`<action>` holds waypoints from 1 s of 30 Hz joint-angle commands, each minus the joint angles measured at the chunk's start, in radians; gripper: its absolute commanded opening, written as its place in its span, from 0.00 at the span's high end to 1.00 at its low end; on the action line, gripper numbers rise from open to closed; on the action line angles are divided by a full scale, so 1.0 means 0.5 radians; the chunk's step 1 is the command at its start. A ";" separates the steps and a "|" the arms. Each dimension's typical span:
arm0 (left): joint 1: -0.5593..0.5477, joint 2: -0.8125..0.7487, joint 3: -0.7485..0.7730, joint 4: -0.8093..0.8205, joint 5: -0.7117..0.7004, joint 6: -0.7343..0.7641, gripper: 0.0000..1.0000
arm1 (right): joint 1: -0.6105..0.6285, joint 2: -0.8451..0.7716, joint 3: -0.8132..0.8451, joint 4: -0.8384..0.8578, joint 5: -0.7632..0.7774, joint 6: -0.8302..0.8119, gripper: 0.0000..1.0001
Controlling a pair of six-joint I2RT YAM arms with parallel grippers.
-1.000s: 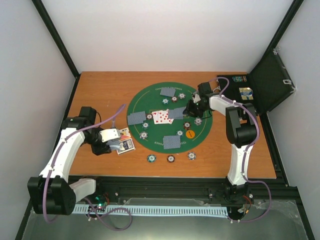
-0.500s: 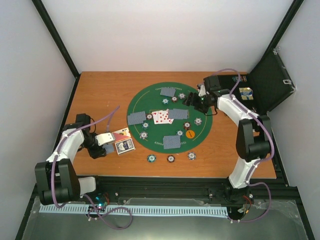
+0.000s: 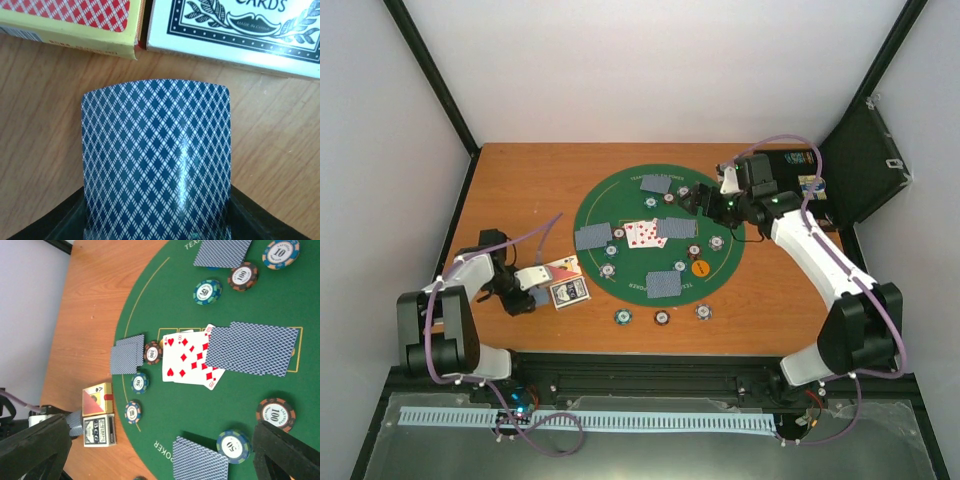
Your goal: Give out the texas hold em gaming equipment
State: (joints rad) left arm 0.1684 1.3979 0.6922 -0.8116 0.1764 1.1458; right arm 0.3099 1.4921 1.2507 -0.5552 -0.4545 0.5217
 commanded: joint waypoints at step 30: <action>0.008 -0.441 0.195 1.187 1.052 -1.808 0.00 | -0.048 -0.422 -0.596 0.447 2.036 -0.664 0.00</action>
State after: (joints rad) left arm 0.1684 1.2060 0.9714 -0.7208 0.5961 0.5930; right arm 0.2981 1.2221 1.0039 -0.4873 0.3706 0.2741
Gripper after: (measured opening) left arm 0.999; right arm 1.000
